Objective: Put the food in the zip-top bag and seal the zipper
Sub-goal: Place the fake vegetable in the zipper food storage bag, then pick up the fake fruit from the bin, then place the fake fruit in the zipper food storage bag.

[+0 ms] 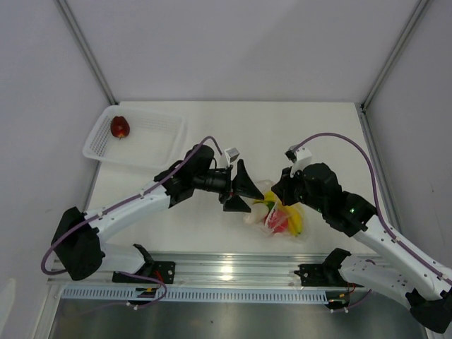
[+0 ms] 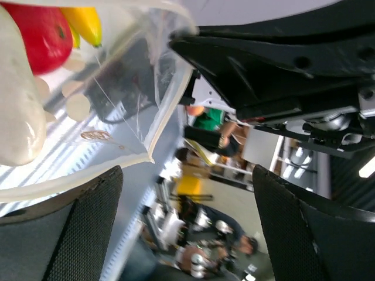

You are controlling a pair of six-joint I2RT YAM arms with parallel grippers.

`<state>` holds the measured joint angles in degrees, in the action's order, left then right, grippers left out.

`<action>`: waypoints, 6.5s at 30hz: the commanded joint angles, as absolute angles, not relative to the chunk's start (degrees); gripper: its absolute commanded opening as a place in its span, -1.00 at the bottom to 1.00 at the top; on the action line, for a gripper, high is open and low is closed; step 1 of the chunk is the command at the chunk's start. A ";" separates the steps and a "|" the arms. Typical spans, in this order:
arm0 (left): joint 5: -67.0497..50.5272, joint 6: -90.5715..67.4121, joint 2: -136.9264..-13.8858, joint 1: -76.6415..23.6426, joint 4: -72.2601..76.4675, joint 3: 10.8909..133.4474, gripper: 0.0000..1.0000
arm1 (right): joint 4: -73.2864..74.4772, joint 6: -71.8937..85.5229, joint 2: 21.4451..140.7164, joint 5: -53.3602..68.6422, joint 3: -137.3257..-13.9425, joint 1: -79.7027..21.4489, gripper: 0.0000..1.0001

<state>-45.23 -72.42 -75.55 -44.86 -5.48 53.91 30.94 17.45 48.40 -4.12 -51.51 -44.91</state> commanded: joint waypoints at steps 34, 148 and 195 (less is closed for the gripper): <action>35.93 -29.36 -88.21 -9.24 -25.15 73.29 0.99 | 24.09 14.94 53.96 -3.43 -51.24 -45.26 -1.00; 4.22 -22.39 -93.22 11.17 -5.29 73.85 -0.99 | 24.25 23.90 51.32 0.00 -48.24 -45.09 -1.00; -16.26 -50.71 -58.88 -51.15 -0.35 39.90 -0.95 | 30.59 32.17 49.40 1.84 -56.43 -42.71 -1.00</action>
